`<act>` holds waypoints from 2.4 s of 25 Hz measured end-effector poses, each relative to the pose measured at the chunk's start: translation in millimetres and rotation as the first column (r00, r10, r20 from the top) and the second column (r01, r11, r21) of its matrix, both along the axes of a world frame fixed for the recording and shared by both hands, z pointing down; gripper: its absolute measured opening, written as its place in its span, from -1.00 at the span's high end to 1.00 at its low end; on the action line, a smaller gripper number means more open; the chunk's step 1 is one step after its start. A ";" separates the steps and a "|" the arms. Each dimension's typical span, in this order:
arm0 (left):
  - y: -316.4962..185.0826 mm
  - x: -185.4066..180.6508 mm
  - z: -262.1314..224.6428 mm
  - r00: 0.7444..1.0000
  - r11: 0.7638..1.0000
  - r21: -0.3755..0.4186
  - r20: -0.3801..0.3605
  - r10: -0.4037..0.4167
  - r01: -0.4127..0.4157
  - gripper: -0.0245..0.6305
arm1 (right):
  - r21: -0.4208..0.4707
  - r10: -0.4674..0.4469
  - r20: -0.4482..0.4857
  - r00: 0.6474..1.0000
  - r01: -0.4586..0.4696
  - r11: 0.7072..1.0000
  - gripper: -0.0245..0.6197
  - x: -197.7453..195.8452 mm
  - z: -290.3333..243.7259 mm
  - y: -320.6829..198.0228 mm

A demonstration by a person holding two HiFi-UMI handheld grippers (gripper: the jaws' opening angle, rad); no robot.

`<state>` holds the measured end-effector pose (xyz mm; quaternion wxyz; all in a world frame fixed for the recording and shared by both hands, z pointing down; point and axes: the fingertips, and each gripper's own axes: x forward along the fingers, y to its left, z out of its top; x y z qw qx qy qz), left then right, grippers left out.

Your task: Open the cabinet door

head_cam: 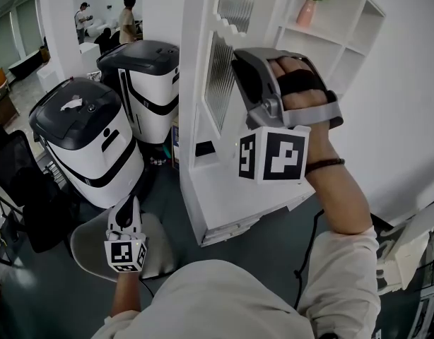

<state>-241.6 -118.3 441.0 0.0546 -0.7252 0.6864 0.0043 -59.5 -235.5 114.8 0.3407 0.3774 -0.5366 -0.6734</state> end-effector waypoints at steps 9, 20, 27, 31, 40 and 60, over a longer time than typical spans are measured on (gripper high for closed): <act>-19.2 15.2 2.0 0.999 0.999 -0.006 0.003 0.048 -0.048 0.93 | -0.013 -0.093 0.088 0.992 0.095 0.995 0.70 12.7 -12.5 17.7; -40.4 36.6 0.7 0.994 0.994 -0.009 0.015 0.109 -0.109 0.93 | -0.075 -0.173 0.266 0.948 0.199 0.977 0.46 44.8 -22.6 27.5; -49.6 48.7 -1.0 0.991 0.991 -0.011 0.022 0.133 -0.133 0.93 | -0.121 -0.181 0.334 0.925 0.232 0.965 0.15 62.7 -22.8 24.1; -53.2 54.6 -2.9 0.989 0.989 -0.010 0.026 0.145 -0.145 0.93 | -0.124 -0.199 0.367 0.909 0.260 0.958 0.14 70.3 -25.7 28.7; -67.3 70.7 -2.8 0.982 0.983 -0.014 0.033 0.186 -0.185 0.93 | -0.157 -0.195 0.483 0.853 0.304 0.940 0.17 101.3 -24.1 24.3; -96.7 115.6 2.3 0.962 0.963 -0.043 0.046 0.269 -0.267 0.93 | -0.265 0.008 0.760 0.650 0.299 0.917 0.21 208.2 42.7 -11.2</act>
